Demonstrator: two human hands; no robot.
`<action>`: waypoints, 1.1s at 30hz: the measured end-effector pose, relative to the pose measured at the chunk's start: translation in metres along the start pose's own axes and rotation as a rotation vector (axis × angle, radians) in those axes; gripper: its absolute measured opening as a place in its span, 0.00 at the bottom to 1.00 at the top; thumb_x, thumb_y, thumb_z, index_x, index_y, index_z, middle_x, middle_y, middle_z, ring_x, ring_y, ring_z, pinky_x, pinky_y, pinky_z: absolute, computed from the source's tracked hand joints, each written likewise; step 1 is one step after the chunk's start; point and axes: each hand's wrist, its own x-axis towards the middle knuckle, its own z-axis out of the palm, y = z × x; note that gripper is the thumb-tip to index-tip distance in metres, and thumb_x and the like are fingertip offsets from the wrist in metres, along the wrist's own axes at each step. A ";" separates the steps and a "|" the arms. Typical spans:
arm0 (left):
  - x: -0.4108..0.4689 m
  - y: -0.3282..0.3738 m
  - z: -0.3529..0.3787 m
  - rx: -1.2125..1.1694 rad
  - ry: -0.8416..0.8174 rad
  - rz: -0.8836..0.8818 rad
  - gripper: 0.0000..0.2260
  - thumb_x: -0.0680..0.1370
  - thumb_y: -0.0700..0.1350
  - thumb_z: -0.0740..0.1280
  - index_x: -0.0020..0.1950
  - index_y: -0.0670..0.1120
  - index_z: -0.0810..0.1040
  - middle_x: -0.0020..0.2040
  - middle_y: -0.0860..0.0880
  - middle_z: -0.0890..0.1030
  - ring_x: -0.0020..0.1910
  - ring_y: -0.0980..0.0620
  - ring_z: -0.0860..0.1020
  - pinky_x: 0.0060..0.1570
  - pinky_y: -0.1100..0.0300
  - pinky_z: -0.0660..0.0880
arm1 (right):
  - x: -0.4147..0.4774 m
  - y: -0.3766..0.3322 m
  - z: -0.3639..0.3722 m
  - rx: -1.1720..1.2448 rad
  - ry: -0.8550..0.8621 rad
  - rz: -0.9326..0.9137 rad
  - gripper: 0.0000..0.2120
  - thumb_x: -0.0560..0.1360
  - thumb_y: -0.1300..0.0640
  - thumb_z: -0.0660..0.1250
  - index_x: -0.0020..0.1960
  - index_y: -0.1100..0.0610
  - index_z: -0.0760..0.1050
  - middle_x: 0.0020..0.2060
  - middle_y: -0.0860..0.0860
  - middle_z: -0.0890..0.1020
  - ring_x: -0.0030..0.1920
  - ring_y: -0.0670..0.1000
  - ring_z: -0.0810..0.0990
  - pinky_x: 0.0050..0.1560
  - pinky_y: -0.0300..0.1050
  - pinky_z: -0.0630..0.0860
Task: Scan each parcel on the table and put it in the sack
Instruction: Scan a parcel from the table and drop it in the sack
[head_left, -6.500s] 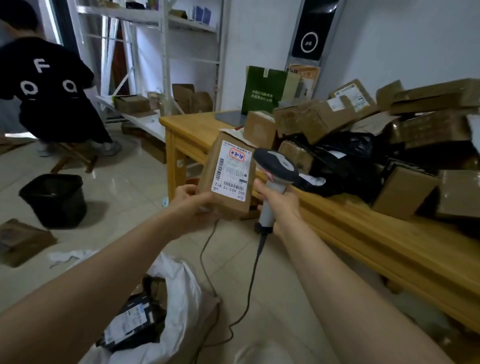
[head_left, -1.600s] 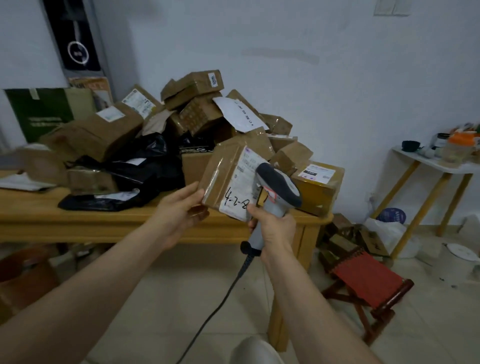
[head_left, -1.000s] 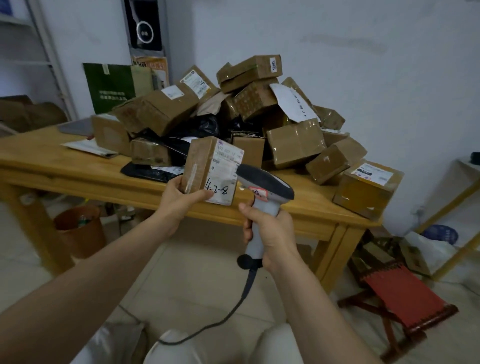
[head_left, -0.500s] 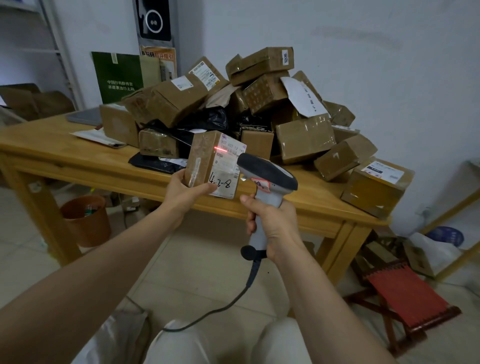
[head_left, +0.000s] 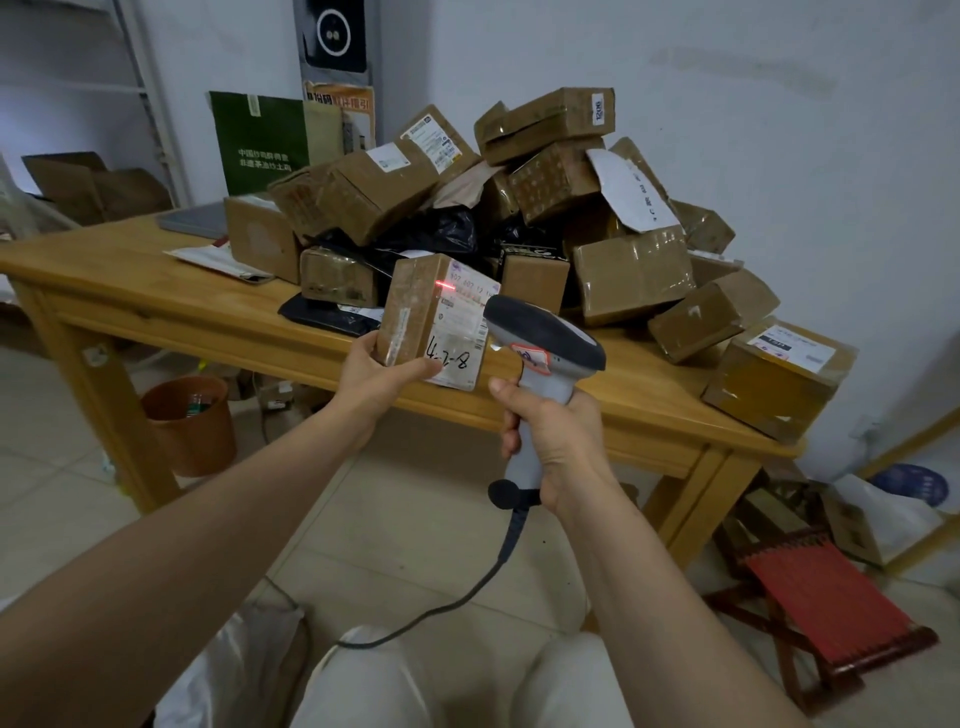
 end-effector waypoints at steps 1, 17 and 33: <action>-0.001 0.000 -0.001 -0.004 -0.001 -0.003 0.41 0.65 0.48 0.79 0.74 0.45 0.63 0.65 0.48 0.75 0.63 0.48 0.74 0.66 0.48 0.71 | 0.000 0.001 0.001 0.000 -0.004 -0.007 0.08 0.71 0.60 0.73 0.39 0.57 0.74 0.26 0.51 0.75 0.25 0.48 0.71 0.26 0.40 0.71; -0.092 -0.149 -0.207 -0.290 0.927 -0.611 0.37 0.67 0.68 0.68 0.63 0.40 0.73 0.53 0.45 0.78 0.49 0.44 0.78 0.53 0.52 0.77 | -0.006 0.110 0.111 0.053 -0.407 0.442 0.09 0.72 0.63 0.71 0.36 0.59 0.73 0.25 0.54 0.73 0.21 0.49 0.67 0.24 0.39 0.66; -0.152 -0.310 -0.304 -0.443 1.120 -0.919 0.23 0.74 0.54 0.70 0.63 0.44 0.69 0.53 0.45 0.77 0.51 0.46 0.78 0.44 0.56 0.76 | 0.005 0.222 0.191 -0.181 -0.455 0.712 0.07 0.70 0.62 0.73 0.39 0.60 0.75 0.26 0.54 0.74 0.22 0.49 0.69 0.26 0.39 0.68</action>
